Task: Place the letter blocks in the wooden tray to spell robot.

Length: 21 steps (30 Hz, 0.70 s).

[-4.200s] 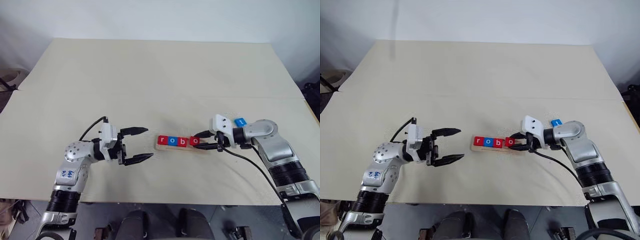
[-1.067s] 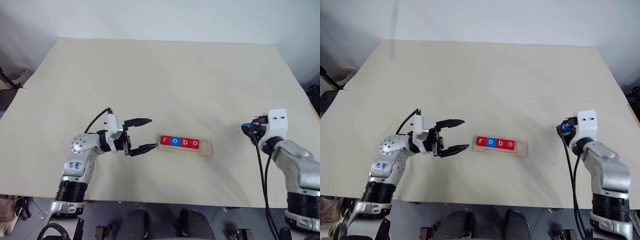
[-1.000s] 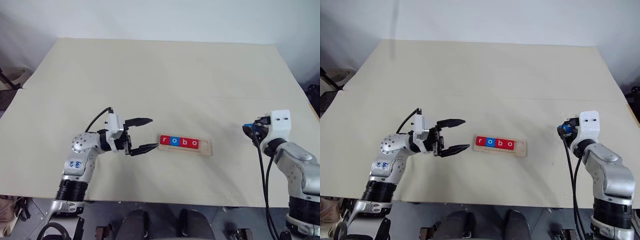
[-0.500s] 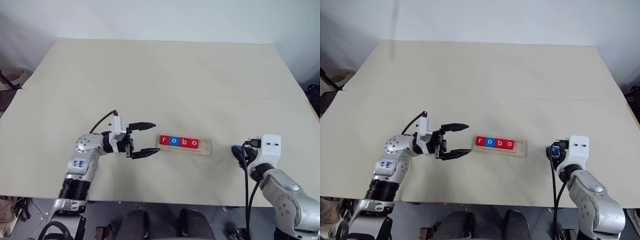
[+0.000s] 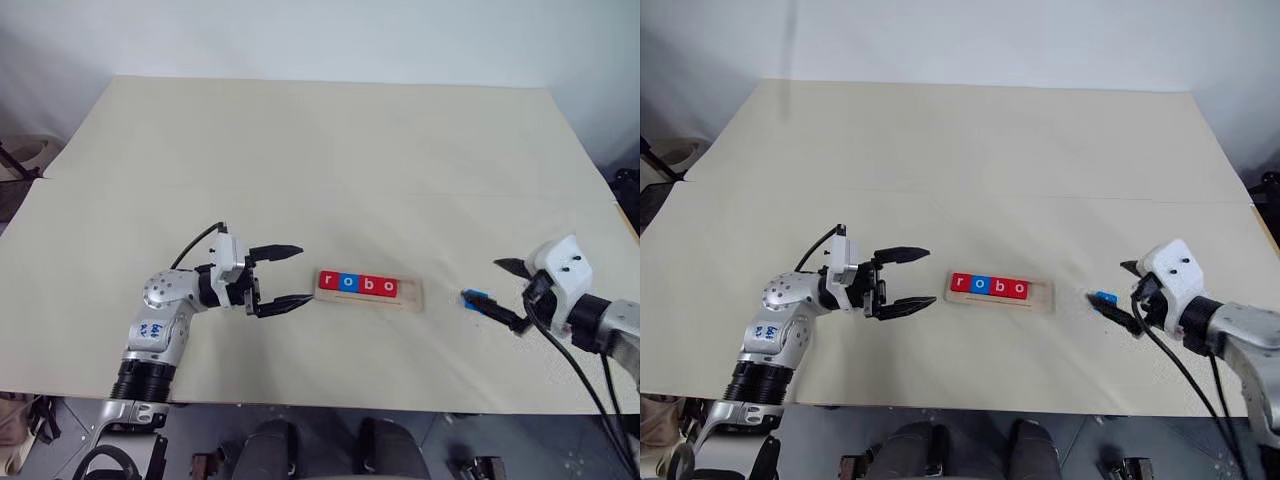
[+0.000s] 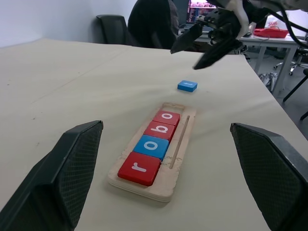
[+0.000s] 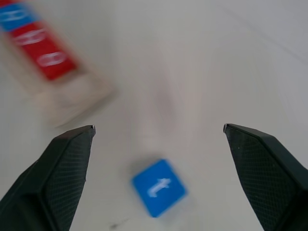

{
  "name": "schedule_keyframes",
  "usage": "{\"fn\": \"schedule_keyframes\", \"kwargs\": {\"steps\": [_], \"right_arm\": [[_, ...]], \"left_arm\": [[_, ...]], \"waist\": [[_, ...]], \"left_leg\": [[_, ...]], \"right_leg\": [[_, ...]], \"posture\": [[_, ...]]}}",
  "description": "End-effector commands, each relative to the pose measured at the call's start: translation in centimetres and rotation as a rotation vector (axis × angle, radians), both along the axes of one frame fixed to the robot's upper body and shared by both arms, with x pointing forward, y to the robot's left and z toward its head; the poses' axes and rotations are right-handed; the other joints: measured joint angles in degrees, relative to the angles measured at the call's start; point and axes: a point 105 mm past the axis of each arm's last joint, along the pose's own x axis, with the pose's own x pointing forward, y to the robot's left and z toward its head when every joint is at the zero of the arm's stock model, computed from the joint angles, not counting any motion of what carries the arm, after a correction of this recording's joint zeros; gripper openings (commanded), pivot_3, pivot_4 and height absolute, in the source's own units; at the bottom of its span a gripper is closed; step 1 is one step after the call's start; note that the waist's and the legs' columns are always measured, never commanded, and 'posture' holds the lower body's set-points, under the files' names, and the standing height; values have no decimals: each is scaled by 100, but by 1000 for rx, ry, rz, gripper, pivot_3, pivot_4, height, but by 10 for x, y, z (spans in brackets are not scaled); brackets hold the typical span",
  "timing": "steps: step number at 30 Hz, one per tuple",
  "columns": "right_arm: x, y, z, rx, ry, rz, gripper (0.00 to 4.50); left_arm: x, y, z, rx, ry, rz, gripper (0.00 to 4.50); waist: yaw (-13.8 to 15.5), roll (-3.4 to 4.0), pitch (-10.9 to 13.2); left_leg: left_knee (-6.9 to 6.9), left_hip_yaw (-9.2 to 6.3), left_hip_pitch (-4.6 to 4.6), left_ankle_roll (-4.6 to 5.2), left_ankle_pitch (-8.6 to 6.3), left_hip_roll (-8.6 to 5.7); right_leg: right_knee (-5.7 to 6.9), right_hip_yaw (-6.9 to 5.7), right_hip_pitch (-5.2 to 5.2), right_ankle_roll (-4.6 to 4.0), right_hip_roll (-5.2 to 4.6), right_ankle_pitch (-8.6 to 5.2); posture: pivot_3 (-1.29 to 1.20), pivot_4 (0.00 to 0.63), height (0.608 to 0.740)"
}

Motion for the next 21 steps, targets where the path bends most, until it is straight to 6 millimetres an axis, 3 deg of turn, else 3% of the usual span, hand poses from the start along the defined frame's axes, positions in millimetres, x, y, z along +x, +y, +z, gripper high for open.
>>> {"fn": "schedule_keyframes", "kwargs": {"steps": [1,6,11,14,18,21], "right_arm": [[9,-18,-4,-77,26,73,4473],[23,-36,-17,-109,118,103,4473],[33,-40,-26,-126,169,141,4473],[37,-37,-30,-115,191,169,3898],[36,-32,-32,-118,208,207,2576],[38,-24,-21,-113,172,234,1474]], "left_arm": [[-5,1,11,-13,-58,-9,4500],[-15,0,14,-9,-70,-57,4500],[-17,0,18,2,-71,-70,4500],[-17,0,19,5,-75,-64,4500],[-17,1,22,1,-82,-48,4500],[-17,3,22,2,-81,-39,4500]], "waist": [[-1,0,0],[-2,0,0],[8,0,0],[2,0,0],[5,0,0],[6,0,0]], "left_leg": [[4,1,0,0,0,-1],[8,1,-1,0,0,1],[12,-1,-2,0,0,1],[13,-1,-2,-1,0,2],[13,-2,-2,-1,0,2],[13,-3,-2,-1,0,2]], "right_leg": [[-1,1,1,4,0,2],[0,1,1,5,-1,3],[0,-2,4,5,-2,3],[-1,-2,4,5,-2,3],[0,-3,5,5,-2,3],[0,-4,5,5,-2,3]], "posture": [[0,150,740],[0,150,740],[0,150,740],[0,150,740],[0,150,740],[0,150,740]]}}
